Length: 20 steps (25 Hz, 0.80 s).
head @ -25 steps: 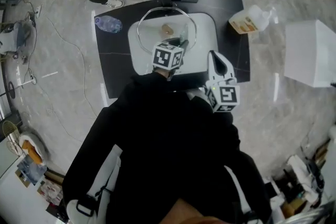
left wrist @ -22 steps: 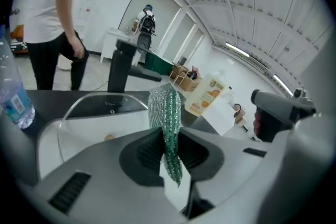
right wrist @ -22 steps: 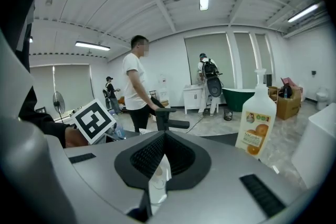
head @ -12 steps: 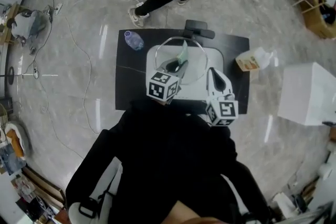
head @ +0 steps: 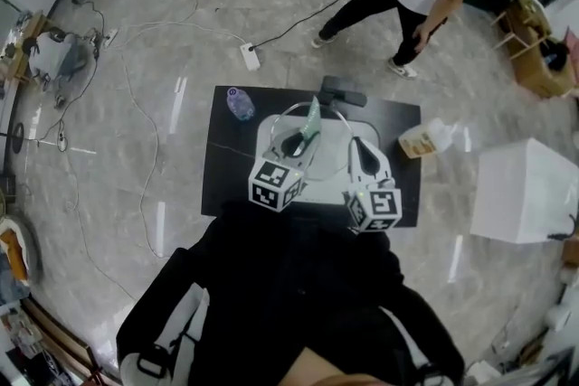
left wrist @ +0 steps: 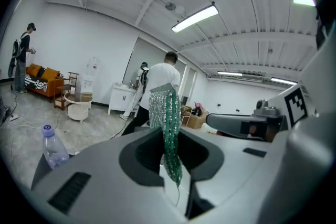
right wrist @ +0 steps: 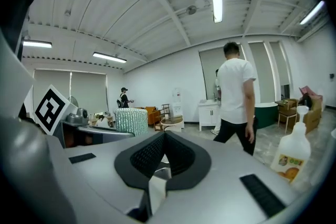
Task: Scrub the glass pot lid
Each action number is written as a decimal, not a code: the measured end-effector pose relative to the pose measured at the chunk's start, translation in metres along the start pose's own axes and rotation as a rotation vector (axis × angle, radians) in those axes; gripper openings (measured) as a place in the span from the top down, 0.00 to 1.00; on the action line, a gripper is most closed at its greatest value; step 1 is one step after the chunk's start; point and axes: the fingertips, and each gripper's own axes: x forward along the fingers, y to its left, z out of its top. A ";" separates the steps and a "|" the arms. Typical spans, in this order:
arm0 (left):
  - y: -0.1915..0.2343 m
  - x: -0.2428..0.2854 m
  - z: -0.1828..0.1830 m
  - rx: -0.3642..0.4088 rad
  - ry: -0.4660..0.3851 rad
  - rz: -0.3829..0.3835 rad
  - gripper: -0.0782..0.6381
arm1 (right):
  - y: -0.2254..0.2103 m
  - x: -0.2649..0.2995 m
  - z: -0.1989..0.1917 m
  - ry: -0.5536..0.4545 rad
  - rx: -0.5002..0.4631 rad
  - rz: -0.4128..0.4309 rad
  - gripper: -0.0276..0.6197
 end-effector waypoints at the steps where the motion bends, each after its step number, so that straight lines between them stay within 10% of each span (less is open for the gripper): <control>1: 0.000 -0.002 0.004 0.004 -0.011 0.001 0.81 | 0.001 0.001 0.002 -0.003 -0.004 0.004 0.97; 20: -0.015 -0.004 0.006 0.091 -0.039 -0.004 0.81 | -0.004 0.000 0.002 -0.025 -0.015 -0.003 0.97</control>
